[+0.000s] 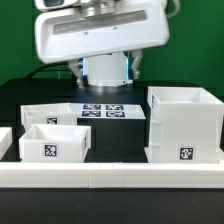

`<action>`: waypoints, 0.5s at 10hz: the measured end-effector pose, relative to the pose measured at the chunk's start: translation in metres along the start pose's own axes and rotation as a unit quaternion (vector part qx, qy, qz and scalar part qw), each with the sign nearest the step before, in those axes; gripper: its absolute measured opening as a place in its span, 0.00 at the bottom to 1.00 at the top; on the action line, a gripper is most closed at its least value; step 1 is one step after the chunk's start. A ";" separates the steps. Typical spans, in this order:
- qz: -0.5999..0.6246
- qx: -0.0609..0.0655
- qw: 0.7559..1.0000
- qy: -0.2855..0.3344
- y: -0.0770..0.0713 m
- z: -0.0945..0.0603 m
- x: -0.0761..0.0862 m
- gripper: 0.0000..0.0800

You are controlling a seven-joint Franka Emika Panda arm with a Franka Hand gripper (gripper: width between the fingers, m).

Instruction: Assemble drawer

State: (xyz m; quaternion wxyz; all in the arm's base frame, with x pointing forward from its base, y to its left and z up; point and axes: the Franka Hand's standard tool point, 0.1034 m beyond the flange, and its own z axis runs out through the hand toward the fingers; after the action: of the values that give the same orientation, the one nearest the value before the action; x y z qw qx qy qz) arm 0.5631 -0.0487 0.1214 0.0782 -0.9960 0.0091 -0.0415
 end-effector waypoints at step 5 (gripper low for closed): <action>-0.008 -0.024 1.000 0.010 0.025 0.041 -0.007 0.81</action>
Offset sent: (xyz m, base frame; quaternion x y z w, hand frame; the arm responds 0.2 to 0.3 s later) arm 0.0029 0.0043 -0.0280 -0.0045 0.0207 -0.0085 0.9997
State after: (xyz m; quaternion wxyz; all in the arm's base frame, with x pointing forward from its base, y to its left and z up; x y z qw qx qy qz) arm 0.5598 -0.0668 0.0762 0.0538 -0.9972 0.0033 -0.0522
